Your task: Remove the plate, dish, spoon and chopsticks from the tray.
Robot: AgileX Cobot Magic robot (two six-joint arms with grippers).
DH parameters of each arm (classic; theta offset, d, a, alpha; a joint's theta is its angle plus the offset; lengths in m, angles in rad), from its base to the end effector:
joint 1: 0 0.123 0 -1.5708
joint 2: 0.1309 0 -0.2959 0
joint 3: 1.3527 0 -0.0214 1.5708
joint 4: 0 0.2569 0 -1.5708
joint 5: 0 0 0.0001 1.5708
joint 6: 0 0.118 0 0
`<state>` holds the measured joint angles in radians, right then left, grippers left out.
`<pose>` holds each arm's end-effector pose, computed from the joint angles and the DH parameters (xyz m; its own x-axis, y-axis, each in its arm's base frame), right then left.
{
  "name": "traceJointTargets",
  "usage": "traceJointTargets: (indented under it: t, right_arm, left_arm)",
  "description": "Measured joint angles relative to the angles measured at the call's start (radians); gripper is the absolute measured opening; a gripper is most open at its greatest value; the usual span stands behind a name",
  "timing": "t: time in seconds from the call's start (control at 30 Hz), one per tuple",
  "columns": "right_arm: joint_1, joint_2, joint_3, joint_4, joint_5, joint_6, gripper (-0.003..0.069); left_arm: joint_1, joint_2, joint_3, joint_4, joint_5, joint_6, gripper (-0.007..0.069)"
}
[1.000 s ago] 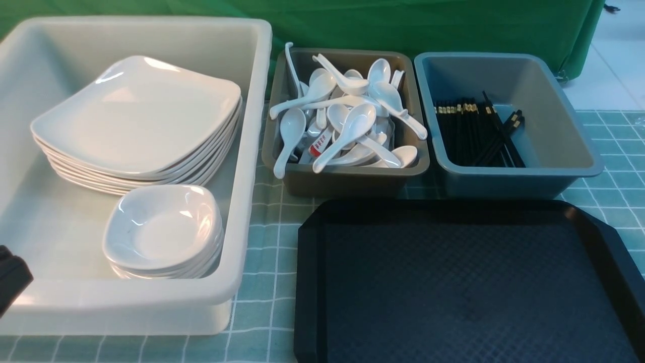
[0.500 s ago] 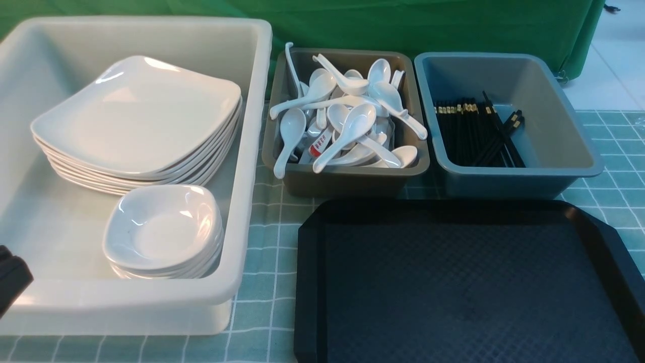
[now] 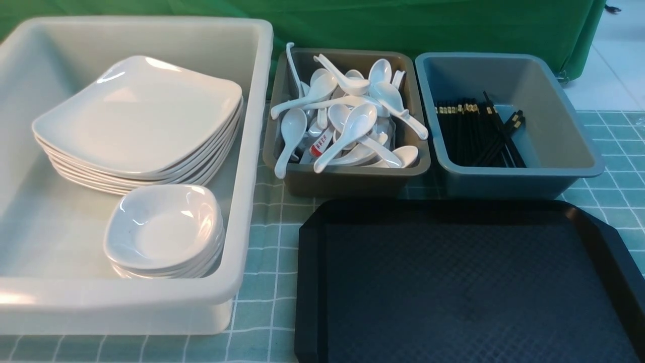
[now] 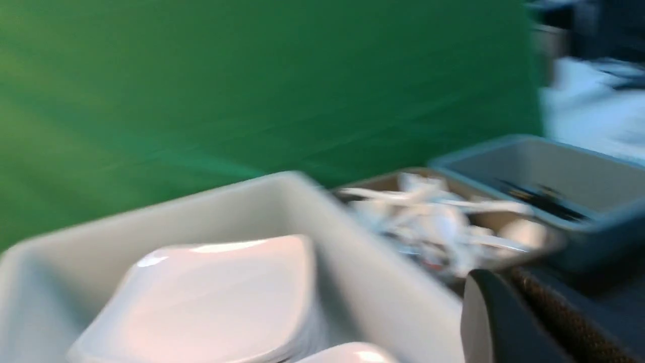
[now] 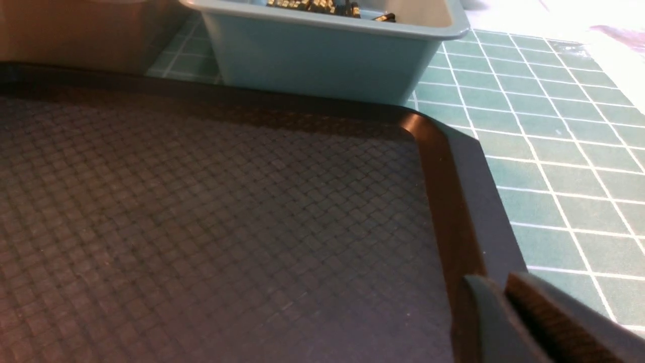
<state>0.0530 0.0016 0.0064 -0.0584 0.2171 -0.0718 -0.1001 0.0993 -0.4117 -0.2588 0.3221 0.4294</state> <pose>0.0779 0.0026 0.1875 -0.1306 -0.1356 -0.9821 -0.0578 0.9900 -0.1290 0.0562 -0.0153 0.3204 0.1183 0.1708 -0.9782 0.1610 0.9688 0.1886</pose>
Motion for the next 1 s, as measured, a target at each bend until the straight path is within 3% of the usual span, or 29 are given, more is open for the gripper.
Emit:
traceJointTargets:
  t: [0.07,0.27,0.53,1.0]
  right_arm:
    - [0.0,0.0,0.0,0.0,0.0,0.0,0.0108]
    - [0.0,-0.001,0.0,0.0,-0.001,0.0,0.0125]
    - [0.0,-0.002,0.0,0.0,-0.001,0.0,0.0139]
    - [0.0,-0.002,0.0,0.001,-0.001,0.001,0.0158]
  left_arm:
    - [0.068,-0.026,0.058,0.063,-0.034,-0.103,0.0017]
    - [0.232,-0.098,0.305,0.115,-0.06,-0.203,0.0017]
    - [0.239,-0.098,0.418,0.115,-0.071,-0.346,0.0017]
    - [0.239,-0.098,0.418,0.115,-0.074,-0.358,0.0017]
